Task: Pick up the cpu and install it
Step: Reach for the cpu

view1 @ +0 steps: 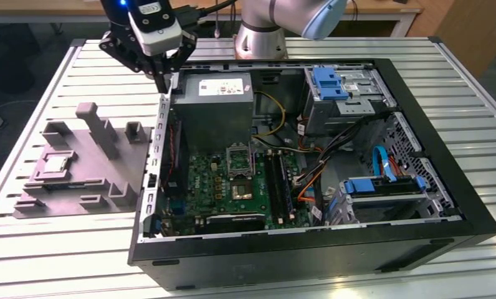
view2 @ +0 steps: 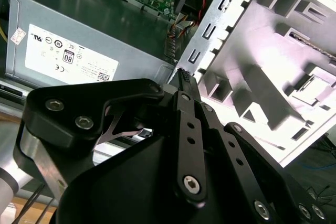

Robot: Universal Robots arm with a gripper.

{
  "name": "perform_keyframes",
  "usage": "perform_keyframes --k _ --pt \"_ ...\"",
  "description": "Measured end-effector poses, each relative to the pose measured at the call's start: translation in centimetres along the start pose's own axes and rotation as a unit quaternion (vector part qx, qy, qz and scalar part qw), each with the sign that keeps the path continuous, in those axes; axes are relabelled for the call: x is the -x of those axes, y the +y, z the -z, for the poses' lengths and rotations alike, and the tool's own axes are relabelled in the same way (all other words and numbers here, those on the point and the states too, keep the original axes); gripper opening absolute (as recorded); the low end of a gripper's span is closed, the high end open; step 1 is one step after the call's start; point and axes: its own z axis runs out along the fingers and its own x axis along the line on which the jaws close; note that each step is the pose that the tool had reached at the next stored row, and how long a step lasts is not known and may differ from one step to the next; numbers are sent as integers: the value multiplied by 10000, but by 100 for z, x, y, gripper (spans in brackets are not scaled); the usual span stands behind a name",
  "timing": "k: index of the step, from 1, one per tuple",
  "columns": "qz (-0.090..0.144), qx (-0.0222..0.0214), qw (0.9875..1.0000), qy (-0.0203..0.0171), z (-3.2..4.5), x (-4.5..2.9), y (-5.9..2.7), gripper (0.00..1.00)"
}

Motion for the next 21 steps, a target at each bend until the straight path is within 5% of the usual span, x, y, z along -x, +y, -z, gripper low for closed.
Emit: perform_keyframes --k 21 --pt "0 0 10000 0 1 -51 -4 11"
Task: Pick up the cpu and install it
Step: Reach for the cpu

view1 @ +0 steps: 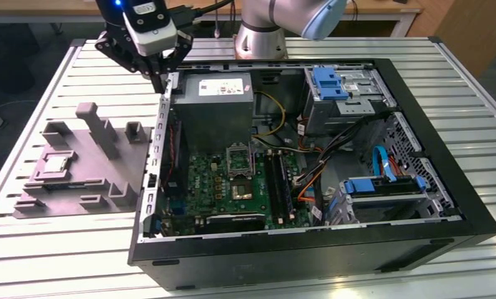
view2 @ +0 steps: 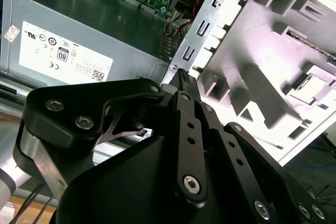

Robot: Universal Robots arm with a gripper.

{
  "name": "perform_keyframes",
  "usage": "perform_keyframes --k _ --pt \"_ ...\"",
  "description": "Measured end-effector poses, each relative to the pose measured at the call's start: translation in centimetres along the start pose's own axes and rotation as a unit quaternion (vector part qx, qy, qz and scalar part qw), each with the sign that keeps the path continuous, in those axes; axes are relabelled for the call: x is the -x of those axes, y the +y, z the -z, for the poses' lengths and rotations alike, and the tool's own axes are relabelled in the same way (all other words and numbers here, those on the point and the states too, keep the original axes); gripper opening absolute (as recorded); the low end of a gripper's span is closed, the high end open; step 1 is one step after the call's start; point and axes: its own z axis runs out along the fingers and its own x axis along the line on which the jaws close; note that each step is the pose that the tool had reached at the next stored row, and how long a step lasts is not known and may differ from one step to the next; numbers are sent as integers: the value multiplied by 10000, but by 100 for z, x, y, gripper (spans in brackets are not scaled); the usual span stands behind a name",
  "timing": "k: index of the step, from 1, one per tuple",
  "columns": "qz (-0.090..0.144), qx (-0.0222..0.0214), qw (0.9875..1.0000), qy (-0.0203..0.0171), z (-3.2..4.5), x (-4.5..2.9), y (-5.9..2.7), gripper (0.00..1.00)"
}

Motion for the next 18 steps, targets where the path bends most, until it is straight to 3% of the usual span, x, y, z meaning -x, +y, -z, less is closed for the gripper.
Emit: perform_keyframes --k 18 --pt "0 0 10000 0 -1 -59 -5 11"
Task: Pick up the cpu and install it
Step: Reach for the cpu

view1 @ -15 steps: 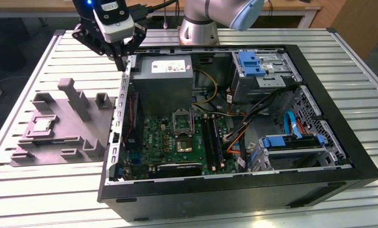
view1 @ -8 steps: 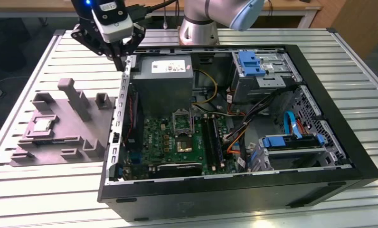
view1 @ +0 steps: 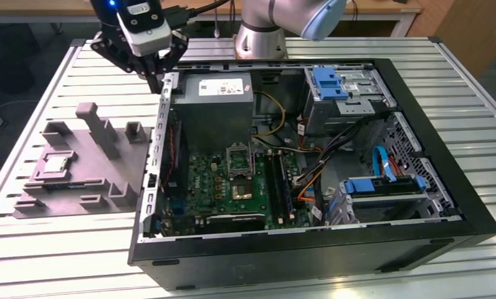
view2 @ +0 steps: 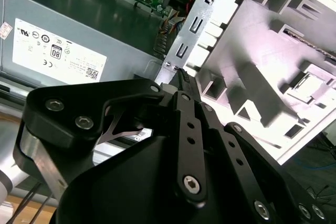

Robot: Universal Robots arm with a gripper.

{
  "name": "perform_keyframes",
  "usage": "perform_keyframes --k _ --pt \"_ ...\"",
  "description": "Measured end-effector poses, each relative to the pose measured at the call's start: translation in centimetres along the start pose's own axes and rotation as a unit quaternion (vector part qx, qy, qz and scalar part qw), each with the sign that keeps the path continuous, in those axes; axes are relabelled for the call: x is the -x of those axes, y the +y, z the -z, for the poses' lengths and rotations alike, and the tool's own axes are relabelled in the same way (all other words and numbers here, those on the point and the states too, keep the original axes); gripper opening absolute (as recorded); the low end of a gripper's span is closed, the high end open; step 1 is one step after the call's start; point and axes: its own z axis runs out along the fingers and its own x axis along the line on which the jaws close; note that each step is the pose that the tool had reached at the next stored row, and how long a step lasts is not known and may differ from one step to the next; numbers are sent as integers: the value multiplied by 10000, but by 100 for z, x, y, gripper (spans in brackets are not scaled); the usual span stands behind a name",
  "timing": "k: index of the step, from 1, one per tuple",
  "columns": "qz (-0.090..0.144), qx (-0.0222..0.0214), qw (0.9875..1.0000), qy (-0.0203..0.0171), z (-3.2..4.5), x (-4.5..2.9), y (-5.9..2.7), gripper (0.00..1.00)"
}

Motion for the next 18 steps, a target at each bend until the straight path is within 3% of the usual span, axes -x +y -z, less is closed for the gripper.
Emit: perform_keyframes --k 18 --pt "0 0 10000 0 2 -138 -11 11"
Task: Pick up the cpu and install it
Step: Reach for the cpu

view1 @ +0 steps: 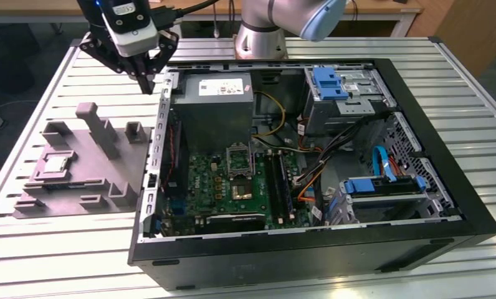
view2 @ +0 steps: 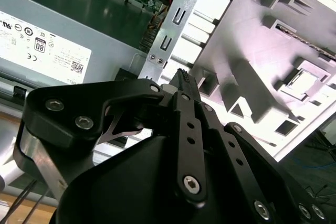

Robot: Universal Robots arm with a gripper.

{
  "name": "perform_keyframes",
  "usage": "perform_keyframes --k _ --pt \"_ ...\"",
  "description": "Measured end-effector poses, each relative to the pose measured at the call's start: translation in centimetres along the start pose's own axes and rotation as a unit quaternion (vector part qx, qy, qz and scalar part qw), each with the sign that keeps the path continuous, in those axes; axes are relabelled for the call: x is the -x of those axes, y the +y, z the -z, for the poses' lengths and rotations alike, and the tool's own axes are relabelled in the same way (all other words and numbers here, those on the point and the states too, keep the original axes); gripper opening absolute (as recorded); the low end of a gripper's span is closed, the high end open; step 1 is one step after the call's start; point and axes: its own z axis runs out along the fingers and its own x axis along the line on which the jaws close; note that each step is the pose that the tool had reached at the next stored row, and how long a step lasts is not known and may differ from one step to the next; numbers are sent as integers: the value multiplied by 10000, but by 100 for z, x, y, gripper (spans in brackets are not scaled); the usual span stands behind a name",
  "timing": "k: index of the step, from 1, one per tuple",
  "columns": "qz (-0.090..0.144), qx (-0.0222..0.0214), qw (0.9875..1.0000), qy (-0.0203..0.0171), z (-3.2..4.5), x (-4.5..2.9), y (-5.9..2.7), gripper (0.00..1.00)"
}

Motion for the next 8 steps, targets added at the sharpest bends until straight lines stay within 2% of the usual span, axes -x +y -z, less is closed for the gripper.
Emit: perform_keyframes --k 8 --pt "0 0 10000 0 -1 -39 -3 11"
